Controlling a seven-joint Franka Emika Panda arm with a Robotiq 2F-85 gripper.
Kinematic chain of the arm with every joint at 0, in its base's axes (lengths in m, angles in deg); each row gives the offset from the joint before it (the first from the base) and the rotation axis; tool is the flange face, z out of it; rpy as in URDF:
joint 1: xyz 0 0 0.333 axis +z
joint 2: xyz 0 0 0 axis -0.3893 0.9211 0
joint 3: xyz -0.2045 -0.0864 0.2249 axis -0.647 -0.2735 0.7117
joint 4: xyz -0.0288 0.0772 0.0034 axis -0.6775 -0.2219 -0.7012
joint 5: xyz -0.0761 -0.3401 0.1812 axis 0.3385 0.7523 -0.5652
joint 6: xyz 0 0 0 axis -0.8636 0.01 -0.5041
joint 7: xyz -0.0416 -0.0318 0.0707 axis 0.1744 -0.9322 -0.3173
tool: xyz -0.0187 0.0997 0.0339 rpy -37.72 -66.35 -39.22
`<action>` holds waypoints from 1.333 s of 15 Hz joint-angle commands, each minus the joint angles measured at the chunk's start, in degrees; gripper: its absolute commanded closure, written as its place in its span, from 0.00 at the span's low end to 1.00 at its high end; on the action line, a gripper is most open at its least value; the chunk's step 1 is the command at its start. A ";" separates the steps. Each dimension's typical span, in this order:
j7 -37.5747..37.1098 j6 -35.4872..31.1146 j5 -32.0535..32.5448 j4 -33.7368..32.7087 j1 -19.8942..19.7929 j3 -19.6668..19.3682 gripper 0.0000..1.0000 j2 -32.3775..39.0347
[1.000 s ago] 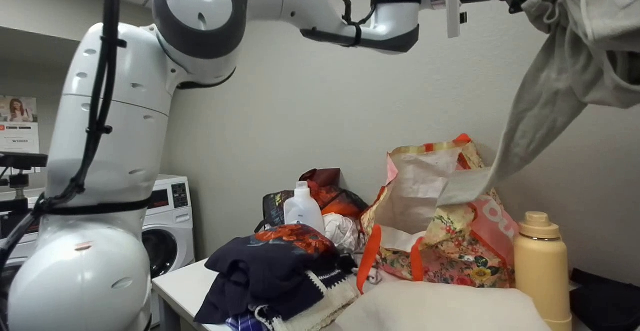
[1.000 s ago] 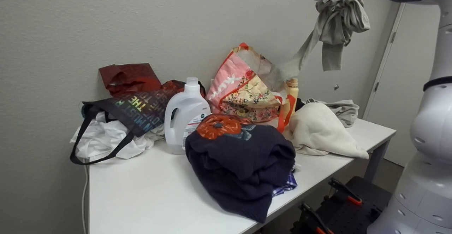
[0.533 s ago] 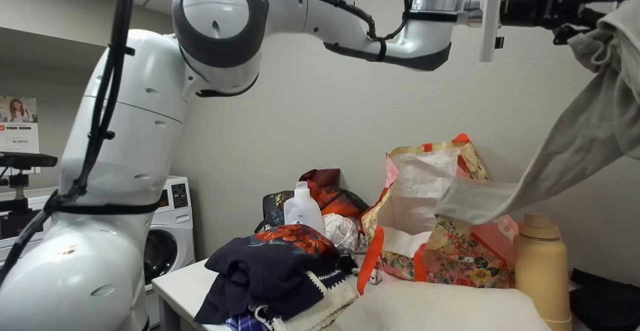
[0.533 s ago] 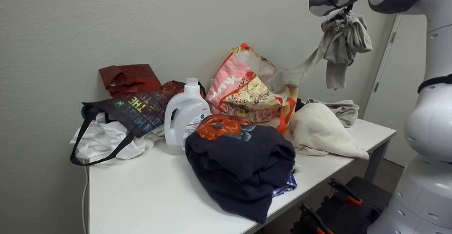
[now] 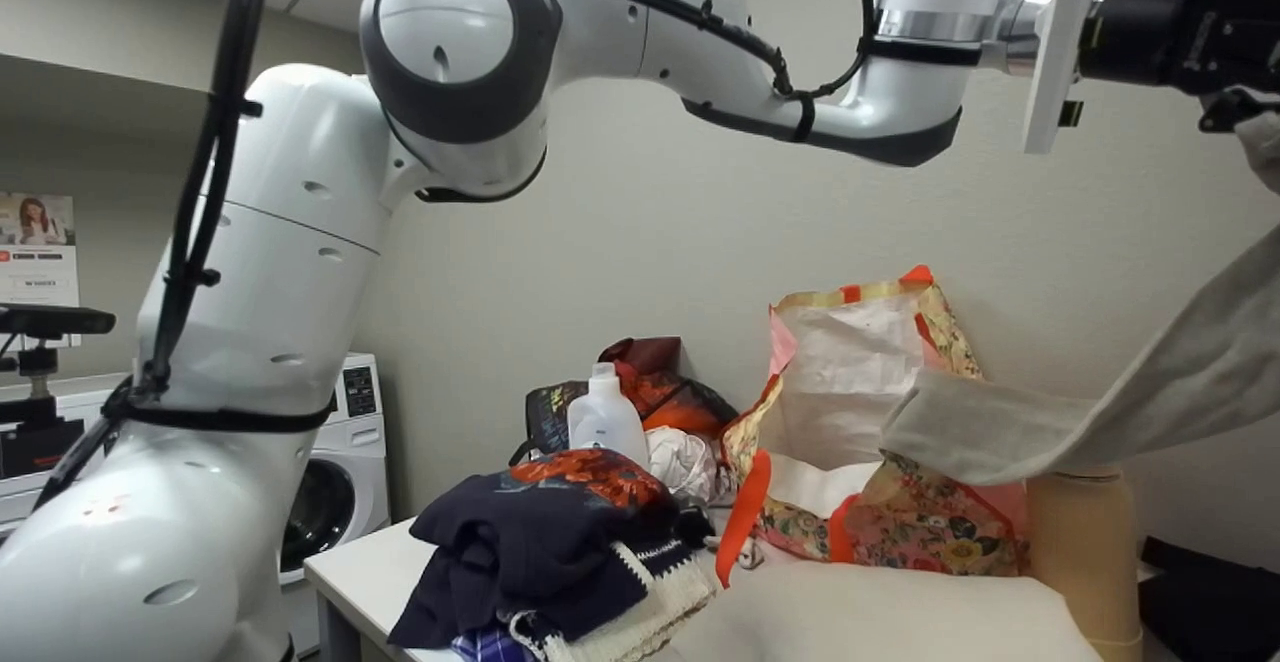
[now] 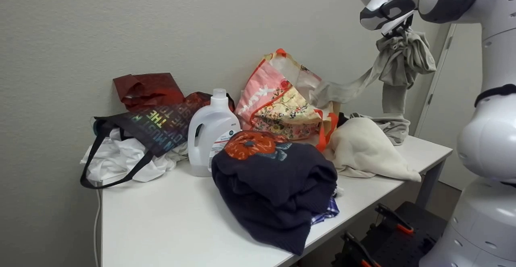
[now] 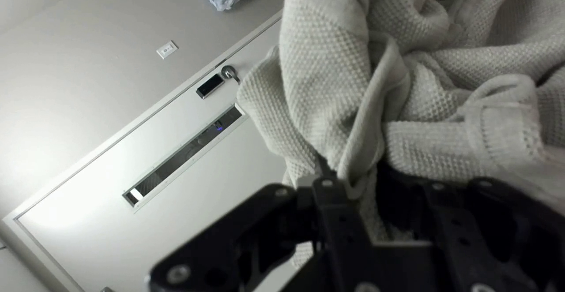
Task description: Take the grey clothing out of the pink bag
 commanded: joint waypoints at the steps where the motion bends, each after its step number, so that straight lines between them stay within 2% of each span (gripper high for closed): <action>1: 0.58 -0.94 0.21 1.86 -1.18 -0.32 0.95 0.01; 7: -1.04 -2.51 -2.15 5.16 -1.94 0.70 0.95 1.47; 8: -0.94 -2.76 -2.39 5.43 -1.83 0.78 0.88 1.65; 9: -0.89 -2.71 -2.29 5.44 -1.70 0.82 0.57 1.93; 11: -1.03 -2.48 -1.99 5.32 -1.53 1.06 0.49 2.22; 17: -0.18 -0.85 -0.36 4.02 0.14 0.87 0.03 1.25; 20: 2.71 1.43 1.00 1.93 2.03 1.30 0.00 -1.15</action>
